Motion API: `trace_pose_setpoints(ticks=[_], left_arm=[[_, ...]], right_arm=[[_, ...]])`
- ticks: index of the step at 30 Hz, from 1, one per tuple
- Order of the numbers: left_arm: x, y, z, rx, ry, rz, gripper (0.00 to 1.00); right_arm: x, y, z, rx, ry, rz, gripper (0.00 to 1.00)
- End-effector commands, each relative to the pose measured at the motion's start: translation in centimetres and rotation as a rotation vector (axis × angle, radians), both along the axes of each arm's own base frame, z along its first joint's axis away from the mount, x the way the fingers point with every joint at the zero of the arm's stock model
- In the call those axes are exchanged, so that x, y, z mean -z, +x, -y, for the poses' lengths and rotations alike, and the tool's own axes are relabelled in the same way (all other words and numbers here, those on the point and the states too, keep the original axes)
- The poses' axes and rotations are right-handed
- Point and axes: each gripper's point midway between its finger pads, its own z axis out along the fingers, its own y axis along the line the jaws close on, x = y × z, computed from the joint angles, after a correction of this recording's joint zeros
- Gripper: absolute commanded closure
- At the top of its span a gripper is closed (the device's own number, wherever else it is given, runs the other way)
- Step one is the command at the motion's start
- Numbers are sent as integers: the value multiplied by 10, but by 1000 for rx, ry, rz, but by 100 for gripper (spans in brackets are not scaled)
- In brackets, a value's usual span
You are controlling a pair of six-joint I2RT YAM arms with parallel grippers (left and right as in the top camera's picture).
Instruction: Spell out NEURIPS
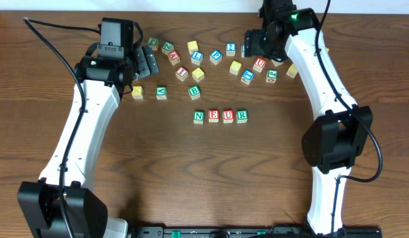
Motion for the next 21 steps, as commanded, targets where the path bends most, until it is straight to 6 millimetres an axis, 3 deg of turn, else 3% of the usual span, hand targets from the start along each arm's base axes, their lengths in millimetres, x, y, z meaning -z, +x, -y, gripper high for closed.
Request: trace_pose_setpoints(ticks=[1,15,21], left_arm=[[6,1,-1,6,6,-16,2],[6,1,-1,6,6,-16,2],[6,1,-1,6,6,-16,2]], right_arm=[[1,0,-4,16,13,-7,24],[33,-6,15,74,-79,-86,25],[36,-4,19,84,-80,-88,25]])
